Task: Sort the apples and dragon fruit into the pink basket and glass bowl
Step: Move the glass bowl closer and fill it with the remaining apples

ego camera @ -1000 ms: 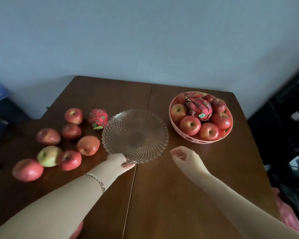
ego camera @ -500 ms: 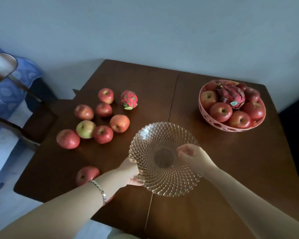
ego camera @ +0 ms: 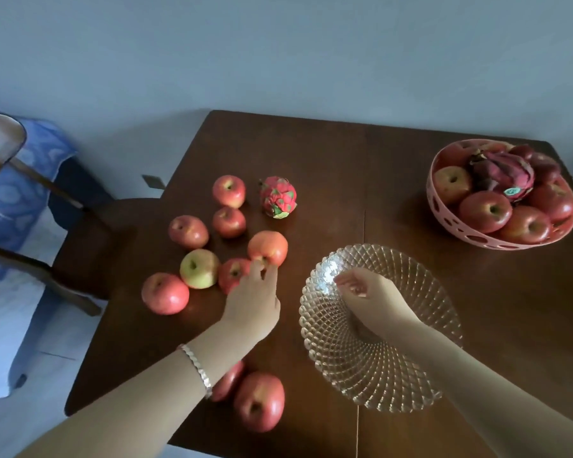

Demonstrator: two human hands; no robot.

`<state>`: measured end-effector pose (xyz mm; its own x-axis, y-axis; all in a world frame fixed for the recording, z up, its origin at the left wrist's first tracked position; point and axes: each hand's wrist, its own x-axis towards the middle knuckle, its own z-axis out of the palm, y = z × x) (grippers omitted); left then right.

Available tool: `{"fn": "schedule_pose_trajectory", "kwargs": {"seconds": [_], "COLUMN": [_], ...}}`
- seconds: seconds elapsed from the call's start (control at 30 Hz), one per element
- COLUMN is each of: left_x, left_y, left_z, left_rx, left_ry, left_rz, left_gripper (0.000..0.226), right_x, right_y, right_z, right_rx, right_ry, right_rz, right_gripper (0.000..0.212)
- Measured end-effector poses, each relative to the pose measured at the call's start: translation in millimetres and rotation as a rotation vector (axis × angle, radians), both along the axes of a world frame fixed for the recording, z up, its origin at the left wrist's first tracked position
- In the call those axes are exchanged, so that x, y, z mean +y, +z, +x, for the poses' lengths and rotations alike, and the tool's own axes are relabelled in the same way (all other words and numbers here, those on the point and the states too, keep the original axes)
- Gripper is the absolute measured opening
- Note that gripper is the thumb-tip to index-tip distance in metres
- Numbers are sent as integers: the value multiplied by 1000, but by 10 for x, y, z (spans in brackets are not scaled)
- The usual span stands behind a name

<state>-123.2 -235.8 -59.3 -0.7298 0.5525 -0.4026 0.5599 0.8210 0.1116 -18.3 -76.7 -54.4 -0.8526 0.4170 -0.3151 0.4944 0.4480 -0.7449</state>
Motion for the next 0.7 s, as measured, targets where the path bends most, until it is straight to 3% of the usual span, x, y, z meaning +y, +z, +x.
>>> {"fn": "schedule_pose_trajectory", "kwargs": {"seconds": [0.07, 0.13, 0.27, 0.37, 0.57, 0.7], "left_x": [-136, -193, -238, -227, -191, -184], "left_y": [-38, -50, -174, -262, -406, -375], "left_z": [-363, -636, -897, -947, -957, -910], "left_rx": [136, 149, 73, 57, 99, 136], "left_ry": [-77, -91, -131, -208, -238, -220], "left_rz": [-14, -82, -187, -202, -245, -177], "left_gripper": [59, 65, 68, 73, 75, 76], "right_x": [-143, -274, -435, -452, -383, -232], "right_y": [16, -30, -328, -573, -677, -463], "right_z": [-287, -612, -1257, -1559, -1581, -1140], "right_rx": [59, 53, -209, -299, -234, -16], "right_ry": [76, 208, 414, 501, 339, -4], "right_rz": [115, 245, 489, 587, 421, 17], "right_gripper": [26, 41, 76, 87, 89, 81]}}
